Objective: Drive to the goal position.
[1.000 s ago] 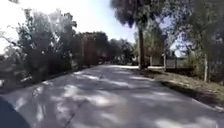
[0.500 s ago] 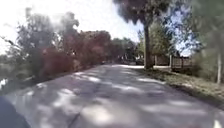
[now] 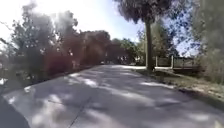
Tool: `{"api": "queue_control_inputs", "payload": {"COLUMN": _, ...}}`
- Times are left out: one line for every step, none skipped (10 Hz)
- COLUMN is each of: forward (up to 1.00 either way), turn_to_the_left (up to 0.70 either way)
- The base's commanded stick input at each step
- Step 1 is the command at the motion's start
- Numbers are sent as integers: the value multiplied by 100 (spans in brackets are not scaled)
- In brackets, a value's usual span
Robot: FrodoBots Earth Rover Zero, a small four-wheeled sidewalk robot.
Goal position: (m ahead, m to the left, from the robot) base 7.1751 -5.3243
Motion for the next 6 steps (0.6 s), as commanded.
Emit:
{"api": "queue_control_inputs", "payload": {"forward": 70, "turn_to_the_left": 0}}
{"api": "queue_control_inputs", "payload": {"forward": 70, "turn_to_the_left": 0}}
{"api": "queue_control_inputs", "payload": {"forward": 70, "turn_to_the_left": 0}}
{"api": "queue_control_inputs", "payload": {"forward": 70, "turn_to_the_left": 0}}
{"api": "queue_control_inputs", "payload": {"forward": 70, "turn_to_the_left": 0}}
{"api": "queue_control_inputs", "payload": {"forward": 70, "turn_to_the_left": 0}}
